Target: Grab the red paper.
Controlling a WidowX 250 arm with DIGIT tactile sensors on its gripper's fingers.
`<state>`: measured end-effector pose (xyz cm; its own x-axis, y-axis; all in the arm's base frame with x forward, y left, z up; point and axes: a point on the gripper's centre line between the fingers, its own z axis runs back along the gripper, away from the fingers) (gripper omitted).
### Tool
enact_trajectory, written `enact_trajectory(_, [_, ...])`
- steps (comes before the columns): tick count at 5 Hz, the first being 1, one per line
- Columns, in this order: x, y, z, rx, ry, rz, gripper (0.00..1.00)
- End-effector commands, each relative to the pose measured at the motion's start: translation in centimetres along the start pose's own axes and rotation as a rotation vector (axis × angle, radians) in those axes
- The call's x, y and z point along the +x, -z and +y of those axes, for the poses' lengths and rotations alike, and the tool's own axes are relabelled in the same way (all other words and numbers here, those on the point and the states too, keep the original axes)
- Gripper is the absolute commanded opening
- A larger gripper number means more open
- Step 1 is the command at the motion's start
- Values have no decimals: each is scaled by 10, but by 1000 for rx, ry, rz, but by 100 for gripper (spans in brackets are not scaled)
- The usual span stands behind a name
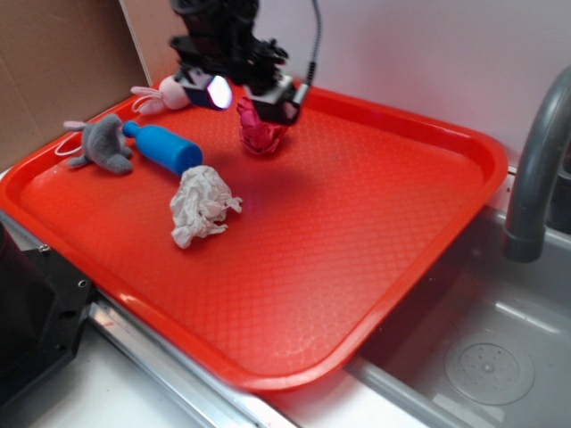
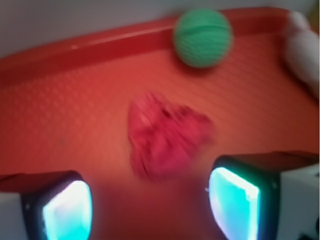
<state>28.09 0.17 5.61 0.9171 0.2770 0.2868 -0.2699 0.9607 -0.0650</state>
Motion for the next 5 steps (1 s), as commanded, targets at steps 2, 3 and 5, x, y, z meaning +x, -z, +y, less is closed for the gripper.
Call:
enact_trajectory(2, [29, 27, 8, 110, -76, 13, 0])
enact_trajectory(3, [32, 1, 17, 131, -87, -30, 0])
enact_trajectory(5, [28, -73, 24, 56, -22, -115, 100])
